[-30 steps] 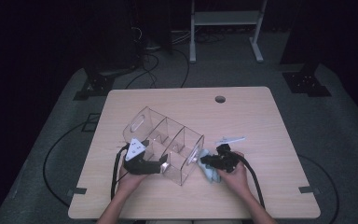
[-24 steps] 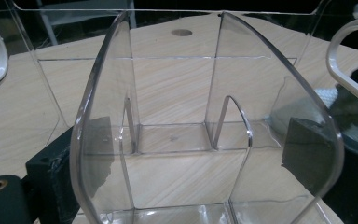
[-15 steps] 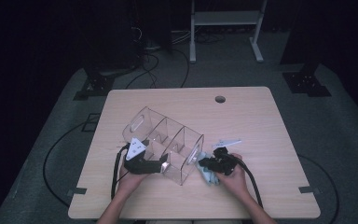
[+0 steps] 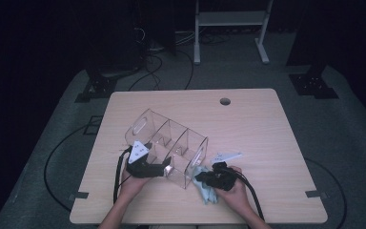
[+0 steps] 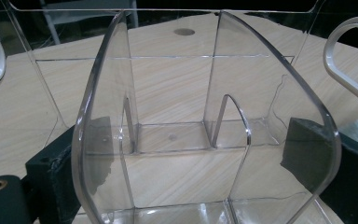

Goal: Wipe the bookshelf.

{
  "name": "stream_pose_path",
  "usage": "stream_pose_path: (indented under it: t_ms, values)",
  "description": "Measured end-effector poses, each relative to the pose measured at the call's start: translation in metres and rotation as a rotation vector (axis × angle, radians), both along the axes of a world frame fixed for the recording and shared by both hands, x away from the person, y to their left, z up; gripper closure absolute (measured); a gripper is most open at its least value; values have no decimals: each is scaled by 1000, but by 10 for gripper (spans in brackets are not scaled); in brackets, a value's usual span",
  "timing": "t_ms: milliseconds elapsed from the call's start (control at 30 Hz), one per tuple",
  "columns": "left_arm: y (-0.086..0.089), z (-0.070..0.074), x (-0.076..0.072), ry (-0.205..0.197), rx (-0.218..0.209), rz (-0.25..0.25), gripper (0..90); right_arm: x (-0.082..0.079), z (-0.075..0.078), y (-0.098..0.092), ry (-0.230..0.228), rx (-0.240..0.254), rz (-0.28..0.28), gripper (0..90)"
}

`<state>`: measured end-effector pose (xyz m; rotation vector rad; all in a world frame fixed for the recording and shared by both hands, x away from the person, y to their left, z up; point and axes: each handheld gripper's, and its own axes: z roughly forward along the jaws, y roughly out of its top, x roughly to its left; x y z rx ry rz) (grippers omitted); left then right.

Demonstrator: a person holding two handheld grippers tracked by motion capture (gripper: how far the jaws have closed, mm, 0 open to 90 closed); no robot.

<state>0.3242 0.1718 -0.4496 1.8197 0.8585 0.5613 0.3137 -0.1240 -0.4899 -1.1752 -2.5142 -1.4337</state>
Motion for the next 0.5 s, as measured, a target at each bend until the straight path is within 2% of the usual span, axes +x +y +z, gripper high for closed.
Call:
stream_pose_path:
  t_ms: [67, 200, 267, 333, 500]
  values:
    - [0, 0, 0, 1, -3, 4, 44, -4, 1, 2, -11, -7, 7, 829]
    - [-1, 0, 0, 4, -9, 21, 45, -23, 6, 16, -34, 1, 84, 828]
    - [0, 0, 0, 4, -9, 19, 45, -30, 12, 21, -62, -4, 104, 829]
    - [0, 0, 0, 3, -6, 15, 45, -32, 19, 22, -95, -9, 100, 829]
    - [-2, -1, 0, 1, -5, 10, 47, -30, 41, 11, -158, 33, 48, 830]
